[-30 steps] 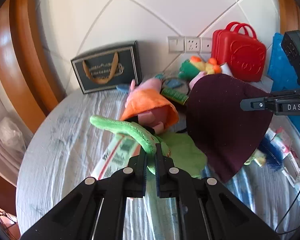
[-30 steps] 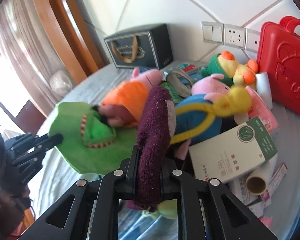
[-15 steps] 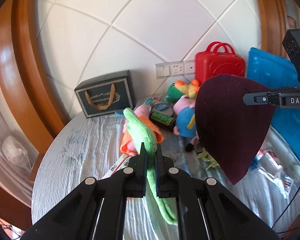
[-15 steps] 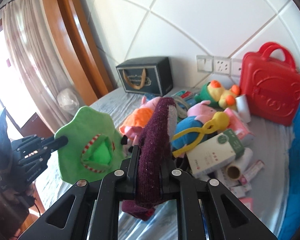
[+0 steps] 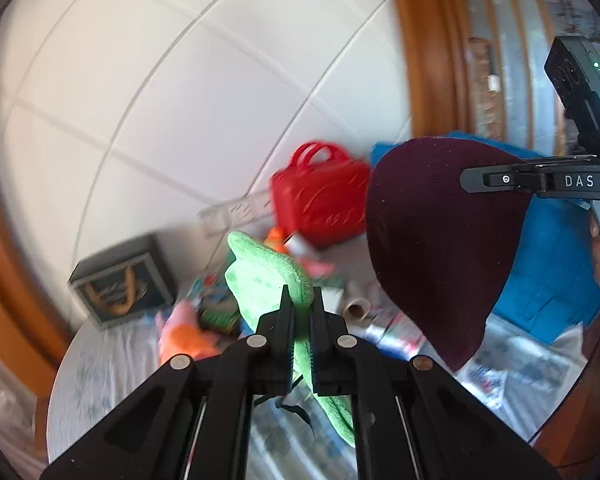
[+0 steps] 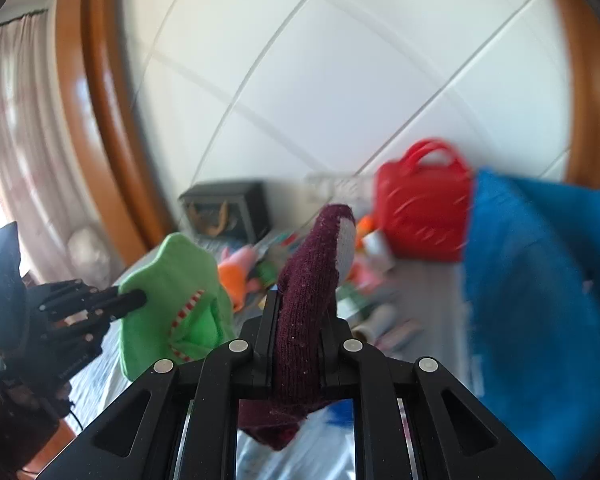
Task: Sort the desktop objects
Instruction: 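Carry the frog and hat into the blue crate and open both tools, then move both tools back over the pile on the bed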
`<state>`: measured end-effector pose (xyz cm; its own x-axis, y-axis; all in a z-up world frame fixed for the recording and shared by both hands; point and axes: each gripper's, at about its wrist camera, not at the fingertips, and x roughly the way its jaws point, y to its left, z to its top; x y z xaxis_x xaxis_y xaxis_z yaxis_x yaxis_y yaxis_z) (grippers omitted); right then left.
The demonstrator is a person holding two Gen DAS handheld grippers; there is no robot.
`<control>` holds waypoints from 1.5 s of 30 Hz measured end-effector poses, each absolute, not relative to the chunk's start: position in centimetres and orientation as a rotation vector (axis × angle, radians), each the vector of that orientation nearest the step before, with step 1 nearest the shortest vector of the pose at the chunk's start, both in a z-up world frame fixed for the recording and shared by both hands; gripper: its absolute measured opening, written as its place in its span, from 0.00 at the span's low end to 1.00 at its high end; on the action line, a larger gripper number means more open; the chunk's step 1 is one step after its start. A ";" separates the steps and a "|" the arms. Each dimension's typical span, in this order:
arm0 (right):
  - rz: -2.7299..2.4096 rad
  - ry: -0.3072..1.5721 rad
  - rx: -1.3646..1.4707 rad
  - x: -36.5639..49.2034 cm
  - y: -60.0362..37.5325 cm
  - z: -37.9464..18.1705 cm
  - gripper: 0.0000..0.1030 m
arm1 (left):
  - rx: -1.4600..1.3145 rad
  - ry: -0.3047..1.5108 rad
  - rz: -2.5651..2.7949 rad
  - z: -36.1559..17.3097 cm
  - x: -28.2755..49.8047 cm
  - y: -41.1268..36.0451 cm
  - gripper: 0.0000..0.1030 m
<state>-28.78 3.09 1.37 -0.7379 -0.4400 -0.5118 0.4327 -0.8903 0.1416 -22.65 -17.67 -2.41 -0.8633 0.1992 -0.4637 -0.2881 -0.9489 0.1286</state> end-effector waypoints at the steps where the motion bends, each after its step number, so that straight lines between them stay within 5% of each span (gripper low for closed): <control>1: -2.598 -0.029 0.724 -28.1 4.7 3.0 0.14 | -0.624 0.288 2.773 -1.2 -22.9 -16.3 0.06; 10: -2.872 -0.036 0.506 -25.6 17.7 12.9 0.14 | -0.226 0.290 2.561 10.6 -26.2 -0.2 0.06; 17: -3.021 -0.055 0.536 -28.4 29.1 15.9 0.15 | -0.168 0.269 2.459 14.6 -29.6 13.0 0.06; 20: -3.054 -0.113 0.641 -30.6 33.5 15.5 0.39 | -0.231 0.270 2.495 14.7 -31.8 17.5 0.10; 22: -3.083 -0.142 0.663 -31.2 36.0 15.1 0.81 | -0.268 0.278 2.541 14.5 -32.5 19.5 0.18; 26: -3.074 -0.200 0.631 -29.2 39.7 14.5 0.83 | -0.275 0.263 2.618 14.0 -32.2 21.2 0.64; 28: -3.060 -0.216 0.612 -28.6 40.3 14.5 0.85 | -0.244 0.252 2.663 13.8 -31.9 21.2 0.74; 35: -2.988 -0.287 0.528 -25.5 40.1 13.4 0.99 | -0.293 0.261 2.696 12.1 -30.6 19.6 0.75; 45: -2.935 -0.255 0.492 -20.4 35.8 10.2 1.00 | -0.387 0.261 2.823 7.9 -26.6 12.8 0.75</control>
<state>-20.43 35.79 10.23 -0.9341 -0.1798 -0.3083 0.1239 -0.9735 0.1922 -26.57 12.83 7.93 -0.9250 0.2490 -0.2869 -0.2975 -0.9445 0.1391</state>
